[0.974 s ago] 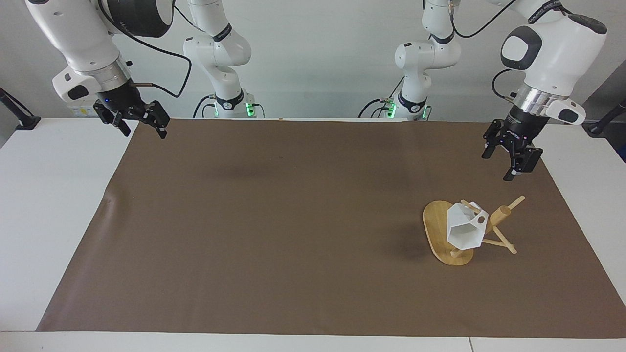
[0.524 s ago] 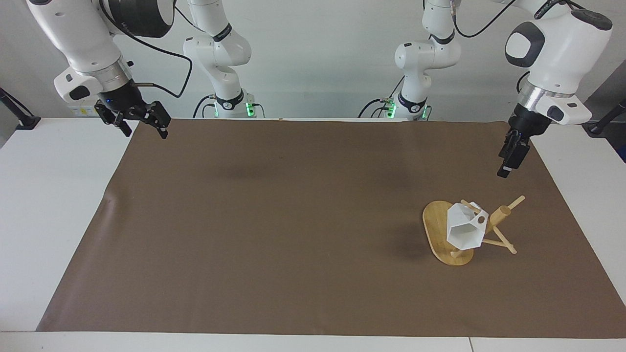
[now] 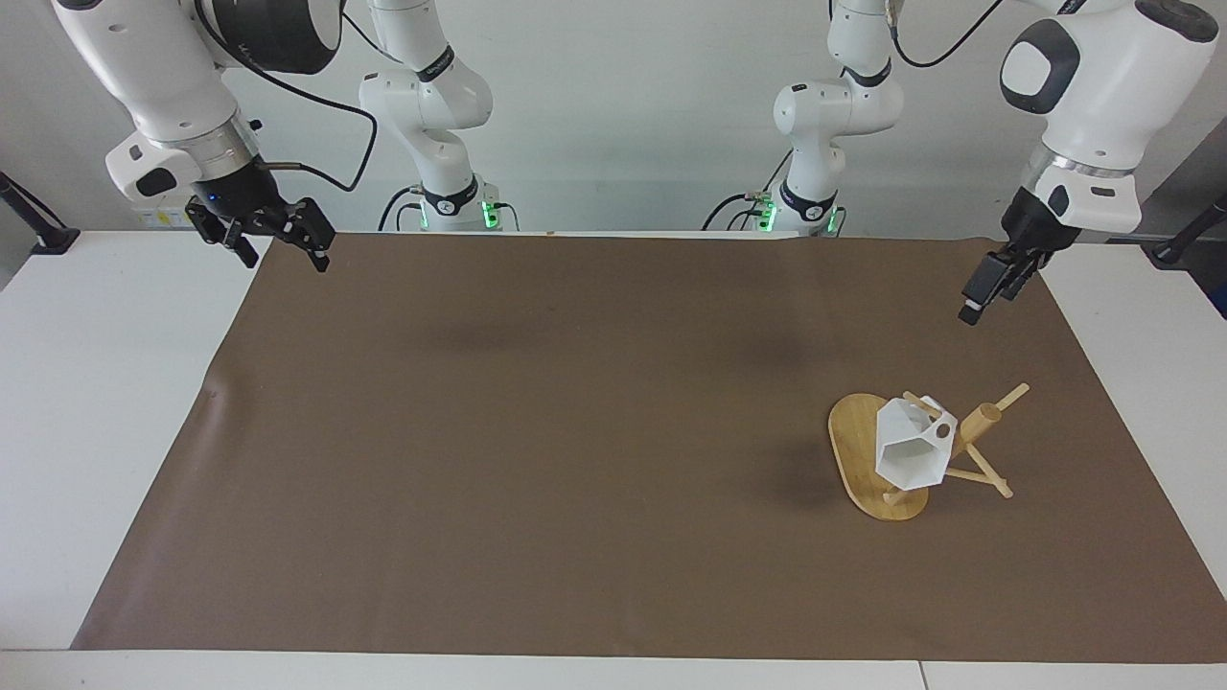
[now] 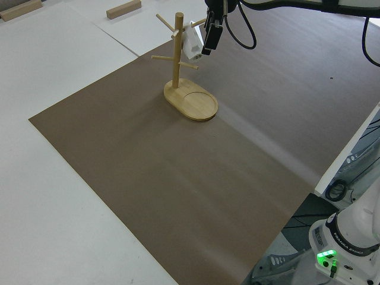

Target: Hang cup on rack

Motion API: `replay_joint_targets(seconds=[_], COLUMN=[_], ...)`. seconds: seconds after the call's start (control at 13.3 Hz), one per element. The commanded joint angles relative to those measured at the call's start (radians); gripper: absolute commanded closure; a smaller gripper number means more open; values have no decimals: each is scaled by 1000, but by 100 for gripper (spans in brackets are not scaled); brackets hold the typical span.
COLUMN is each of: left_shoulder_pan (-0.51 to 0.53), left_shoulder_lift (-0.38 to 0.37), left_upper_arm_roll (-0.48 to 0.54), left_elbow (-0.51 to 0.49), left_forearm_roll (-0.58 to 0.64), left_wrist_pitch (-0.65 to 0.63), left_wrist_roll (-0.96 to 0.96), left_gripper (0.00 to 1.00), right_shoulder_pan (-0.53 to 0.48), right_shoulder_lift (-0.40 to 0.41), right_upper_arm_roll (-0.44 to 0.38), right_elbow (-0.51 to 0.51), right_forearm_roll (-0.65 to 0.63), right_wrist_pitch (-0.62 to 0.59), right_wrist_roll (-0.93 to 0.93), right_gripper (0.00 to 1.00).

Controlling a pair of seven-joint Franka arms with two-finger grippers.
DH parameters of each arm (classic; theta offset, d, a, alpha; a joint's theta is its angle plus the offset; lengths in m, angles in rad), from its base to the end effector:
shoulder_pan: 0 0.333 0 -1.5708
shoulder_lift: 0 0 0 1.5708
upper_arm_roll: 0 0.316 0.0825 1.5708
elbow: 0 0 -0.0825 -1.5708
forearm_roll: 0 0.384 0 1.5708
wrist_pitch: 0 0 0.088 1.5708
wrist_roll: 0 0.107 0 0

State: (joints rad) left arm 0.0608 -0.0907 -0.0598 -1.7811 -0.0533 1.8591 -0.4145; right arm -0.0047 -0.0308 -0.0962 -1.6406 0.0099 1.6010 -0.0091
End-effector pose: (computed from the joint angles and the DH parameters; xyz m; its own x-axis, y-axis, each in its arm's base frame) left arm 0.5494 -0.0049 0.6006 0.8992 0.4164 0.1341 0.4040 -0.9080 0.1109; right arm 0.5440 -0.0548 0.6110 0.9957 -0.0919 -0.0088 -0.0920 -0.9957 -0.0129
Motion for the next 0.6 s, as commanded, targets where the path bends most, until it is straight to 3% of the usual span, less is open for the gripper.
replay_joint_targets(seconds=[0.0,0.52], left_shoulder_pan=[-7,-79], left_shoulder_lift=[17,12], left_upper_arm_roll=[-5,11], left_elbow=[77,169], left_forearm_roll=[56,67], left_wrist_pitch=[-109,-288], left_wrist_roll=[138,331], left_gripper=[0,0], right_shoulder_pan=[-5,-5], right_shoulder_lift=[-5,-5], right_upper_arm_roll=[4,3], right_elbow=[-2,-2], right_forearm_roll=[12,12], right_wrist_pitch=[-13,-15], right_wrist_roll=[-6,-6], right_gripper=[0,0])
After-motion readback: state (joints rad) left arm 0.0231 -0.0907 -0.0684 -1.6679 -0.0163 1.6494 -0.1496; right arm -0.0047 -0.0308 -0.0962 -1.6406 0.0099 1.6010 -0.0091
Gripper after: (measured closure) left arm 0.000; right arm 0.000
